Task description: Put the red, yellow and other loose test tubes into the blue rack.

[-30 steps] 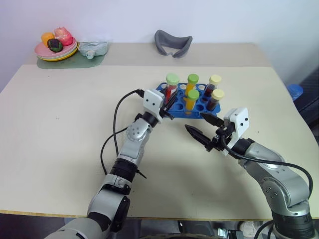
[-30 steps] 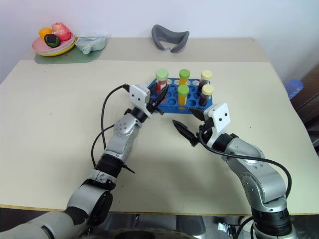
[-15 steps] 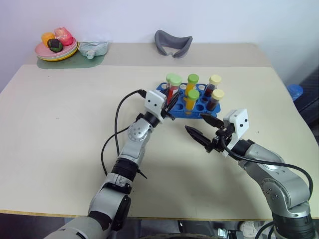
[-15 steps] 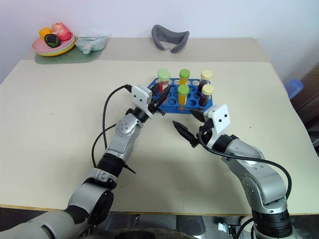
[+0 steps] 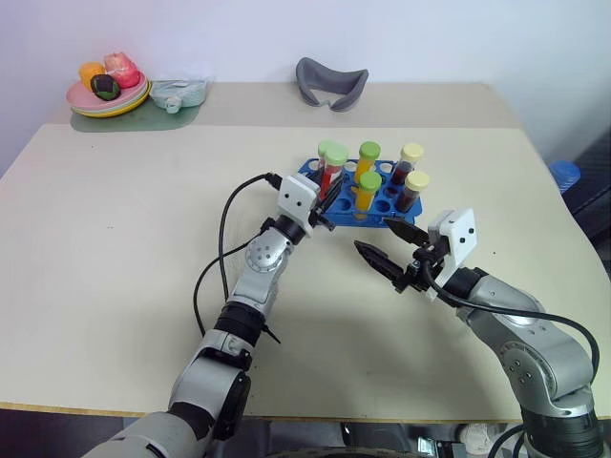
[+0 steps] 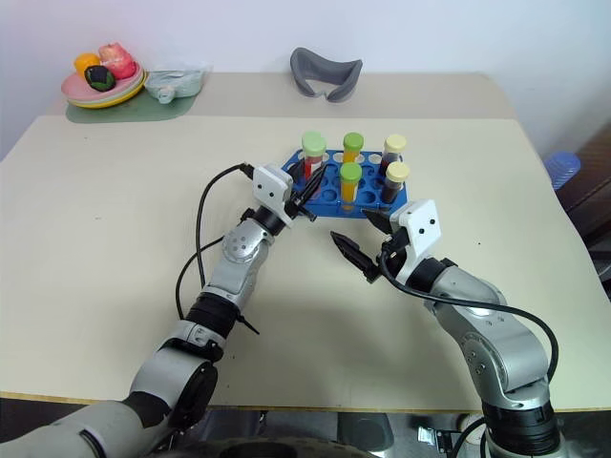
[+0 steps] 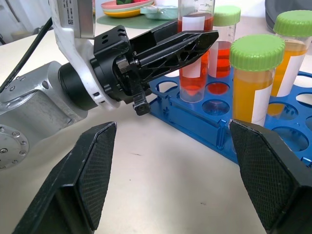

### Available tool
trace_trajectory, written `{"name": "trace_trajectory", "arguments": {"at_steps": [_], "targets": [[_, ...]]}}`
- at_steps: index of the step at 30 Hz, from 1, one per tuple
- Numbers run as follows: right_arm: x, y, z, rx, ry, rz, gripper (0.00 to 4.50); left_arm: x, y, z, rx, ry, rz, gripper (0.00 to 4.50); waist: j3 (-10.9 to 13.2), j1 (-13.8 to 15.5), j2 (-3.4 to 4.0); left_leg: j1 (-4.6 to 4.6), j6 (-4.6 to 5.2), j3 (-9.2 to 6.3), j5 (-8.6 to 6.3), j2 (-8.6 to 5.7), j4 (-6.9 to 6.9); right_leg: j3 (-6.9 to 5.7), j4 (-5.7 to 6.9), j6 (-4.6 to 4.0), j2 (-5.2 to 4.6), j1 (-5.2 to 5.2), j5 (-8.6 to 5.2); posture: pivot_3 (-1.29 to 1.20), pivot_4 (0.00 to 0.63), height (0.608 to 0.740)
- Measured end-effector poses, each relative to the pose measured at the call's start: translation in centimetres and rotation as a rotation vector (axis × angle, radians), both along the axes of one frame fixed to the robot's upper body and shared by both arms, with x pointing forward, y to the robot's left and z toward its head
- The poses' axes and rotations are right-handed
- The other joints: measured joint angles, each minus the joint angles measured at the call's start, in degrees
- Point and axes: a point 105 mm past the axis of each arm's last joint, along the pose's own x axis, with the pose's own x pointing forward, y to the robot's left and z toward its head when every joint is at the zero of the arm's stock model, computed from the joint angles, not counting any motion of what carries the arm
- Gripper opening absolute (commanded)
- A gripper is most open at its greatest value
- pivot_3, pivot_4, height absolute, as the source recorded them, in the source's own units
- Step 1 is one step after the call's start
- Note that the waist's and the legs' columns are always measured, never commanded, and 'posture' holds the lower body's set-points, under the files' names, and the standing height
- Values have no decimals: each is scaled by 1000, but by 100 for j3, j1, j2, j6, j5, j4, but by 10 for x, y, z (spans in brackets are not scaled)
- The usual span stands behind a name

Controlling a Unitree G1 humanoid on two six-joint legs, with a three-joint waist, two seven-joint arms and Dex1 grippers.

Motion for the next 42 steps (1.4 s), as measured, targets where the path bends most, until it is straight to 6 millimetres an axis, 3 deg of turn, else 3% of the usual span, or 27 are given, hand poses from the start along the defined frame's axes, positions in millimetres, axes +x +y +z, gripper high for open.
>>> {"name": "trace_trajectory", "arguments": {"at_steps": [42], "targets": [[0,2,0,6,1,0,3764,-1,-2,-1,-17,16,5,776,-2,7,3,1,0,0,0,0,0,0,0,0,0,3,0,0,150,740]]}}
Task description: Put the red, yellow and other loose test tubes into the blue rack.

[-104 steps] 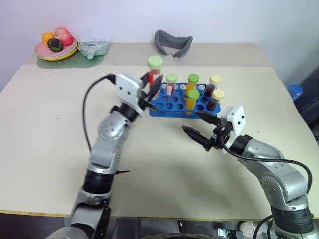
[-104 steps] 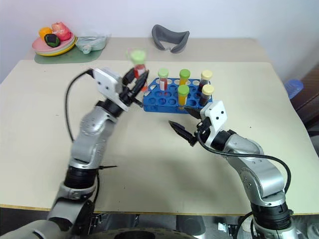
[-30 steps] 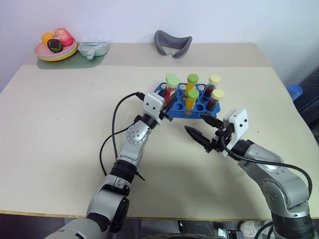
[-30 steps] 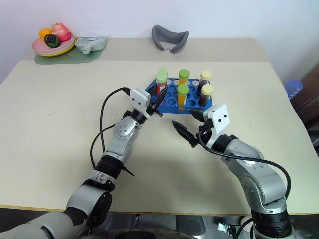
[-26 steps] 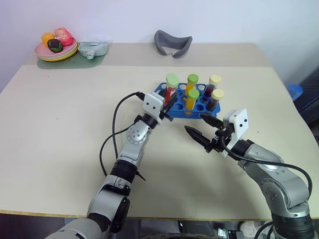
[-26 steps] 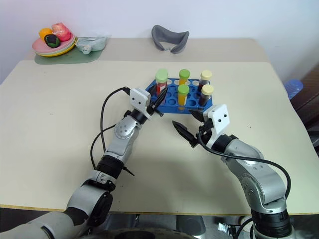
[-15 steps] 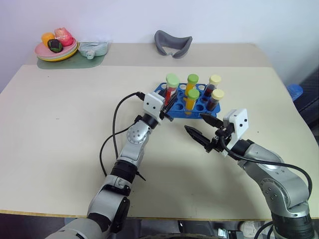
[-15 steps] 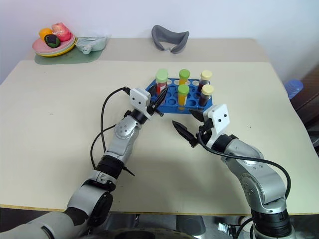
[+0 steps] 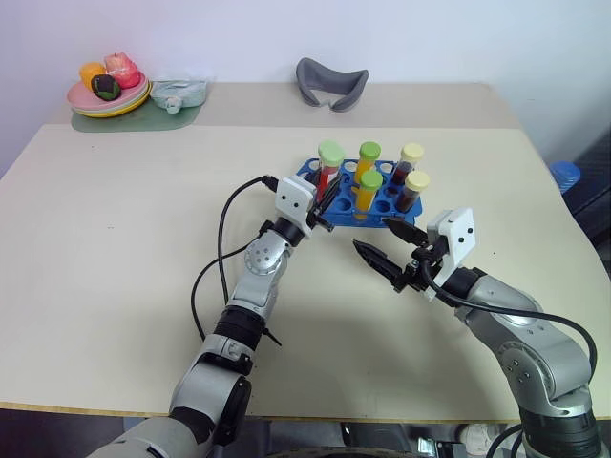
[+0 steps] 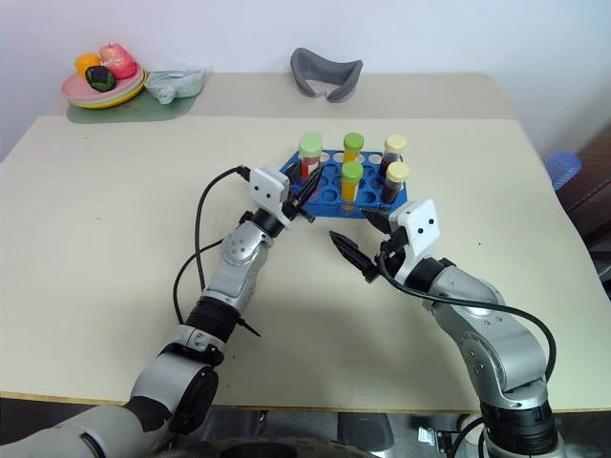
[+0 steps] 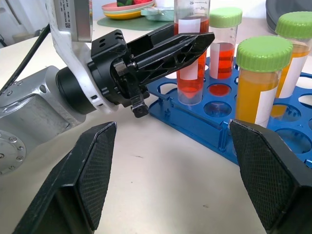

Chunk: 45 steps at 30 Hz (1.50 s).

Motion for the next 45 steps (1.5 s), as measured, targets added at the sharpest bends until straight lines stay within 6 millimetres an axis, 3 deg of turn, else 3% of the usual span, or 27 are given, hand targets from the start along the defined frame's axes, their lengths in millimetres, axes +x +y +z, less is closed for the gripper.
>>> {"name": "trace_trajectory", "arguments": {"at_steps": [12,19,23,27,33,39,45], "targets": [[-1,3,0,0,4,8,3764,3,-3,-14,10,56,-6,776,0,3,0,-1,0,0,0,0,-1,0,0,0,0,-1,0,0,150,740],[-1,3,0,0,6,8,3764,2,-3,-12,-7,56,-18,4316,0,-3,0,-1,0,0,0,0,-2,0,0,0,1,-2,0,0,150,740],[-2,2,0,-3,5,8,3764,0,6,1,-29,16,-20,4425,0,-7,0,-1,0,0,0,0,-2,0,0,0,1,-2,0,0,150,740],[-2,-8,0,-35,2,-7,3764,-14,33,8,-37,5,-39,4425,-1,-21,1,1,0,-1,0,2,-6,1,1,0,1,-3,0,0,150,740],[-6,-62,-3,-139,27,-123,3764,-45,119,8,105,86,11,4425,-1,-6,4,4,0,0,0,4,-3,1,2,-1,0,3,-1,0,150,740],[-10,-109,-11,-207,65,-214,3764,-62,197,-12,241,235,189,4425,-1,-19,4,7,1,1,-1,5,-6,1,0,-2,2,4,-1,0,150,740],[-6,-128,-19,-233,59,-243,3764,-71,232,-14,251,269,311,4425,-1,-11,4,7,1,2,-1,4,-7,1,-2,-2,0,5,-1,0,150,740]]}}
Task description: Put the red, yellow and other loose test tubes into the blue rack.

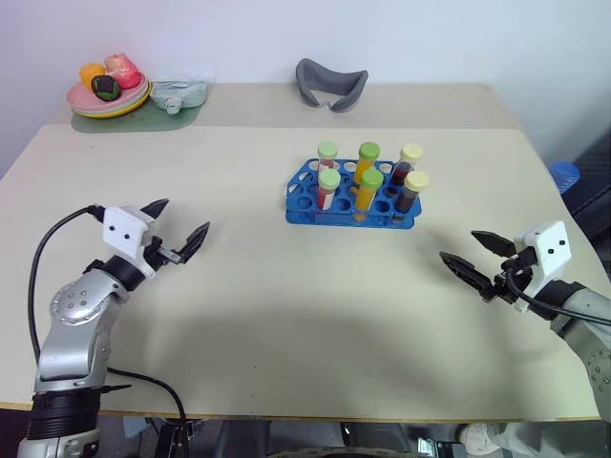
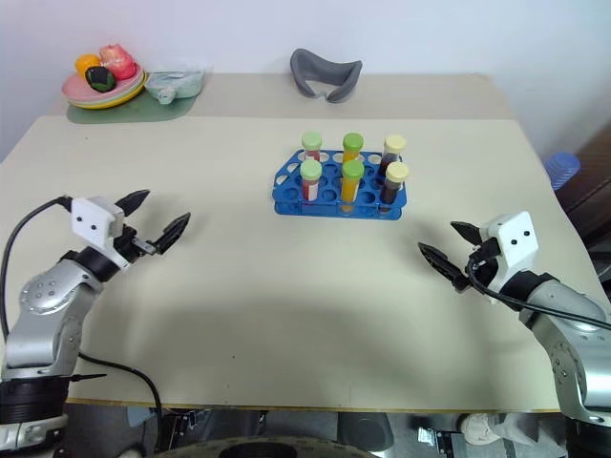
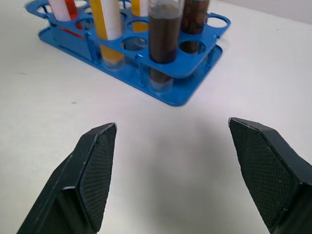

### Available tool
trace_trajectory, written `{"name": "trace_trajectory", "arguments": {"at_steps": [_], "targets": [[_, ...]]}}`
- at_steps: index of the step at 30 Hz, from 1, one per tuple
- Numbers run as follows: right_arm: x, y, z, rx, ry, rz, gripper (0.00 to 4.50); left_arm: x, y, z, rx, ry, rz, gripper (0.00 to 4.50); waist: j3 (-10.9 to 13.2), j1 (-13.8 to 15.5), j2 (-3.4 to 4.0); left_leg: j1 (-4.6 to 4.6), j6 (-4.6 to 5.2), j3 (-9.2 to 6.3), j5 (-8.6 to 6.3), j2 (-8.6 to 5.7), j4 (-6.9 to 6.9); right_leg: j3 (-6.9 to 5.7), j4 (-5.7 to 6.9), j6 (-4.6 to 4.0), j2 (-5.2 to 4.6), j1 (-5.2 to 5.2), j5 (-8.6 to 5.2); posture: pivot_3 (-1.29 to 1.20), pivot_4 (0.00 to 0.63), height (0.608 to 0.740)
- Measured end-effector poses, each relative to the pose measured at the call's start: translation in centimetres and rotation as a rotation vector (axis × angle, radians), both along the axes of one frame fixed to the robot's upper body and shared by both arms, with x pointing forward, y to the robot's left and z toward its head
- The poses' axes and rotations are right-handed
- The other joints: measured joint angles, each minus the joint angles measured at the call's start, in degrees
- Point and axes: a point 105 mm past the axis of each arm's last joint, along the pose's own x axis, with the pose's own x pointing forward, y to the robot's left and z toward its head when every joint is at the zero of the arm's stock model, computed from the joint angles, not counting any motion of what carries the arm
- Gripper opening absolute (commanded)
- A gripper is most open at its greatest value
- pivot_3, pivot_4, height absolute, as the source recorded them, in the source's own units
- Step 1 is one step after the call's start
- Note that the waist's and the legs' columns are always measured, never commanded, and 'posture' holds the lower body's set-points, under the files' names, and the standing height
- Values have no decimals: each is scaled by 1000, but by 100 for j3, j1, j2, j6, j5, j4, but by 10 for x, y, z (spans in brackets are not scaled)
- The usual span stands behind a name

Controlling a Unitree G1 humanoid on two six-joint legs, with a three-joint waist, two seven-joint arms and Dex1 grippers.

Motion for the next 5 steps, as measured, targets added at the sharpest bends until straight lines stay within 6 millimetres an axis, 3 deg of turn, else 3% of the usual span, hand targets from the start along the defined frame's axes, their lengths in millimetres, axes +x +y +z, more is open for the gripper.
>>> {"name": "trace_trajectory", "arguments": {"at_steps": [5], "targets": [[2,-1,-11,11,14,7,3764,-11,3,-10,0,45,32,4425,0,-15,0,1,0,0,0,1,0,1,2,0,1,-1,0,0,150,740]]}}
